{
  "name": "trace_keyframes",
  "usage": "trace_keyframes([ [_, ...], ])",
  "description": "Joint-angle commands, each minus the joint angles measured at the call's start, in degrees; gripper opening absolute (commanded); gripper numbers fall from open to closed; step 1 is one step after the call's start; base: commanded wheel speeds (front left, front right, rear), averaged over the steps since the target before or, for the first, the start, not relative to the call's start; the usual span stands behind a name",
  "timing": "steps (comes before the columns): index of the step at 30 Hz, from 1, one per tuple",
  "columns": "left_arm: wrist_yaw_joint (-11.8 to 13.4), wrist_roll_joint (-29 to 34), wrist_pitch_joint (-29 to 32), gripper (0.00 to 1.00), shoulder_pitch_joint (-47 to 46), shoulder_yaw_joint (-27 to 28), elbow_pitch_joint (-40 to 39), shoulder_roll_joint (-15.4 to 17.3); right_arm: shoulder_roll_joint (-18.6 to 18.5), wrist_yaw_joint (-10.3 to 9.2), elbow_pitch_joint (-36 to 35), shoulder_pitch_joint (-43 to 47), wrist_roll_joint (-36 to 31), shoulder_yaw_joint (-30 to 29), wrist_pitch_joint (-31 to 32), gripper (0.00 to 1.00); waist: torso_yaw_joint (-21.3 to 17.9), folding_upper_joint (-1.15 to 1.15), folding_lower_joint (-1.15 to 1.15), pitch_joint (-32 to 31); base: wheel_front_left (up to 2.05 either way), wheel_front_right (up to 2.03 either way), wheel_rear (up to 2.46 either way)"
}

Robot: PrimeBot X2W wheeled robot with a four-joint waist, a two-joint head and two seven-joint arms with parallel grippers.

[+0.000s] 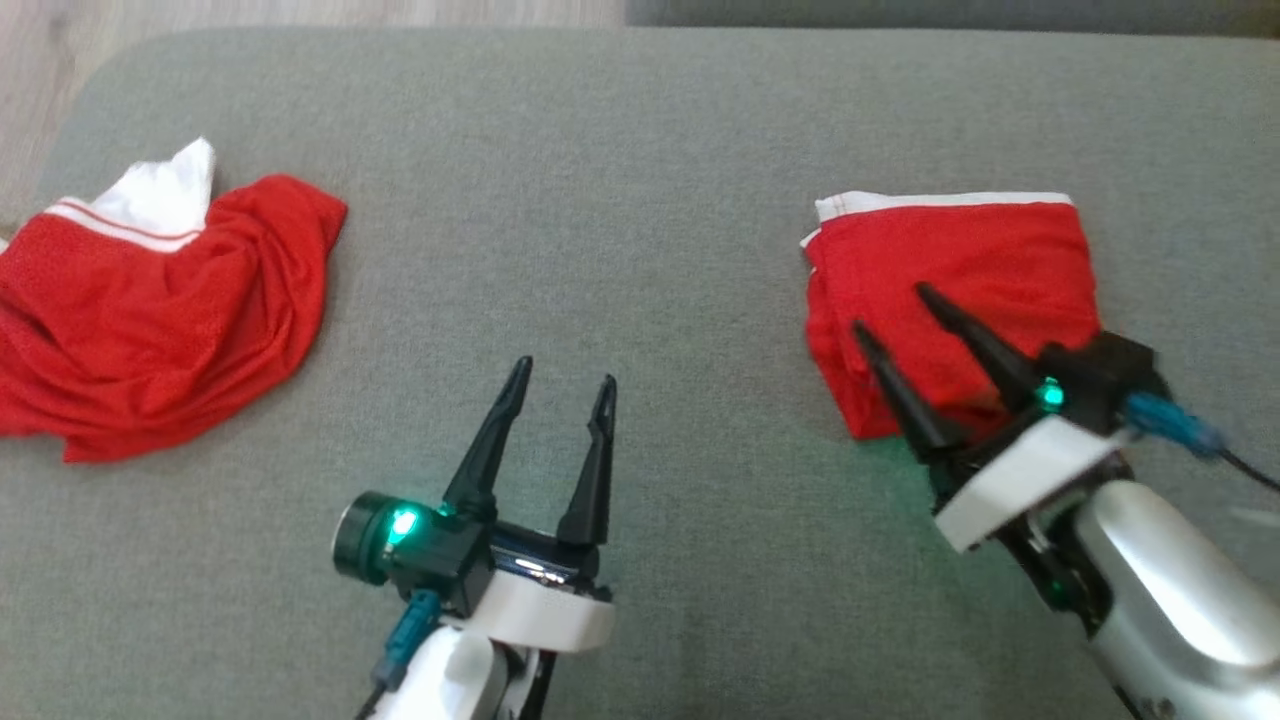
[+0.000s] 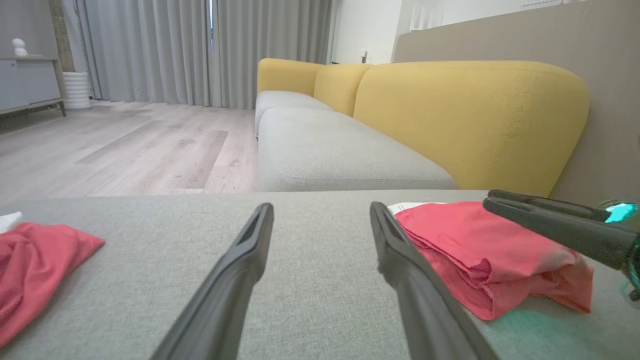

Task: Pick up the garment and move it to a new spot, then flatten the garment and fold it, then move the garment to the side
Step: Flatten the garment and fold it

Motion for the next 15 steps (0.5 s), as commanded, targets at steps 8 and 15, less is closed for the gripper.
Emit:
trace_keyframes([
  [8,0.33,-0.53,-0.29,1.0,3.33,5.53,-2.65,-0.1,3.56,-0.04,-4.25,10.39,-6.85,-15.64,-7.49,1.0,-2.57,0.0,0.0,-4.81,0.0,0.0,0.0],
  [15,0.1,-1.51,-0.29,1.0,8.49,9.43,-2.79,-0.1,10.12,-0.04,-6.66,20.63,-13.94,-27.33,-7.74,1.0,-3.71,0.0,0.0,-9.5,0.0,0.0,0.0],
])
